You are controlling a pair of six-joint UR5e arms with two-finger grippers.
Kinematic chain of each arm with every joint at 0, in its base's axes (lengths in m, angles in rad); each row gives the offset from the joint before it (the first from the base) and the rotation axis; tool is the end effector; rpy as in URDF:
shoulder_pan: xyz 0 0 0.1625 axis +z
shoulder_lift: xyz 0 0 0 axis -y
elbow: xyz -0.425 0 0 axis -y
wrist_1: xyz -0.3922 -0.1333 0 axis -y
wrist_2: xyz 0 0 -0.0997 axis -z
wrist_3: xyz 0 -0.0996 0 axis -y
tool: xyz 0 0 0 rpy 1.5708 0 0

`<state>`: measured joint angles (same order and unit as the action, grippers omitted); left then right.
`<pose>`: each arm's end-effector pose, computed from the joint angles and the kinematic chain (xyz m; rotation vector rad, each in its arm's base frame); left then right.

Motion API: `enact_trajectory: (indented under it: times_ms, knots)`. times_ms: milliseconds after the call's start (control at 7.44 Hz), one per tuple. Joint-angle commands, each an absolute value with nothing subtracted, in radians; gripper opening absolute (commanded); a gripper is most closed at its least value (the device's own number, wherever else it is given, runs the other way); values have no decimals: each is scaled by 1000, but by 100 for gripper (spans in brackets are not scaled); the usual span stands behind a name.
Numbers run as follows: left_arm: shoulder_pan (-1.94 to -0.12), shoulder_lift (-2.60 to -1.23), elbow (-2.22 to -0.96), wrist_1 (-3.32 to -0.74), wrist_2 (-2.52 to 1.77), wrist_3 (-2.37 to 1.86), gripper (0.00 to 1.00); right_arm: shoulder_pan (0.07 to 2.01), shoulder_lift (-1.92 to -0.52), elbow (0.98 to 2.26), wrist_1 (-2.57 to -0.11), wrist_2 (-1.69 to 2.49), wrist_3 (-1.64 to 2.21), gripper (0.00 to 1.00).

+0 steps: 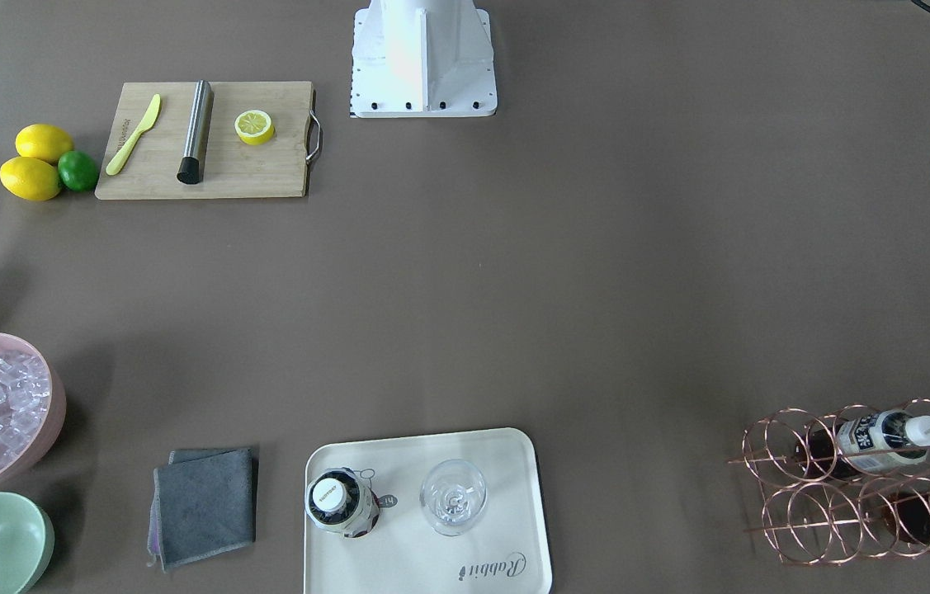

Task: Take tea from basket to plate

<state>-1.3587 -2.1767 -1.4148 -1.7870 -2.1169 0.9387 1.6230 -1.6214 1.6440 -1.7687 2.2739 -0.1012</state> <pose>0.0731 -0.7271 0.3466 0.8521 0.2798 1.2603 0.0926 -0.4513 0.6703 -0.1138 -0.7120 0.0148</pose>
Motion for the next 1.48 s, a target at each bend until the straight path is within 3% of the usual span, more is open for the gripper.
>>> enact_trajectory:
  times_ms: [0,807,941,1076,1345]
  knots:
    - [-1355,-2177,-1414,-1787,-2117,934,0,1623,-1621,1644,-1769,2275,-101,100]
    - [-1355,-2169,-1413,-1787,-2115,930,0,1623,-1621,1643,-1769,2279,-101,100]
    - [-1355,-2164,-1414,-1787,-2115,928,52,1623,-1621,1641,-1769,2279,-101,100]
    - [-1355,-2146,-1419,-1805,-2117,927,98,1623,-1621,1641,-1769,2281,-101,100]
    - [-1355,-2140,-1416,-1833,-2115,927,98,1623,-1621,1631,-1769,2279,-101,100]
